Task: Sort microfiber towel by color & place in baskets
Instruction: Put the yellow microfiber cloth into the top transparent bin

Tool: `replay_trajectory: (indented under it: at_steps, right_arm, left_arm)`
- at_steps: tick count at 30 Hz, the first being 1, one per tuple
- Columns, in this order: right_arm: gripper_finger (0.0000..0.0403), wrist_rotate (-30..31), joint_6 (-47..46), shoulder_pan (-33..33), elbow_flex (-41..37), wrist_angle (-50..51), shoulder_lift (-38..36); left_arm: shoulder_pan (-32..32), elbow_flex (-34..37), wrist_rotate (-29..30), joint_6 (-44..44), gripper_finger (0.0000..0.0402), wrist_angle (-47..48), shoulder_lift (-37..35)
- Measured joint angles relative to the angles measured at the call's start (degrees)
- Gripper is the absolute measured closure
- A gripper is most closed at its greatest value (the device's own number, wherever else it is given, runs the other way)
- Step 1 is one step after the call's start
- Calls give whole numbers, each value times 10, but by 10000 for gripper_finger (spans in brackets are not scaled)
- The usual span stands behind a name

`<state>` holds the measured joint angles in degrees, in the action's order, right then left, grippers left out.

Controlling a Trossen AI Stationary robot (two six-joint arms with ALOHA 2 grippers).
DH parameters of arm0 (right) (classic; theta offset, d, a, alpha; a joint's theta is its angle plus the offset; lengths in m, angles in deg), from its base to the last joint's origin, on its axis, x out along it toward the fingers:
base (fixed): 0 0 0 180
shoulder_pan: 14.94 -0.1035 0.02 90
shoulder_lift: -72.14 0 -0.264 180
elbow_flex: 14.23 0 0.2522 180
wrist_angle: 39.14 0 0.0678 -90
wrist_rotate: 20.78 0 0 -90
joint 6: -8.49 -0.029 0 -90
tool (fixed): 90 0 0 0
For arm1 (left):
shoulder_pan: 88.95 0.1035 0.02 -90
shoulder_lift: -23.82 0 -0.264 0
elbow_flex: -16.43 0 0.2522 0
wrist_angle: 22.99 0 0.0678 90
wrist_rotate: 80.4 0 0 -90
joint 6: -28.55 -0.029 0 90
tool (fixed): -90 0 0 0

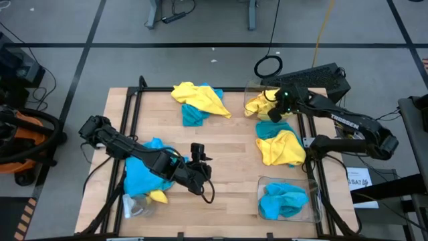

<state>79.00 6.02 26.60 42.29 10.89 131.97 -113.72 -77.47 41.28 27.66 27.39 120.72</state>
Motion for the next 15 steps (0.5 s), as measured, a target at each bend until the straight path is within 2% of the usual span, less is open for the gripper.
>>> replay_trajectory:
  at_steps: [6,15]
  right_arm:
    - [393,-27,2,0,0,-64,73]
    - [395,-27,4,4,0,-97,201]
  left_arm:
    - [0,0,-2,1,166,-1,0]
    - [0,0,-2,4,166,3,0]
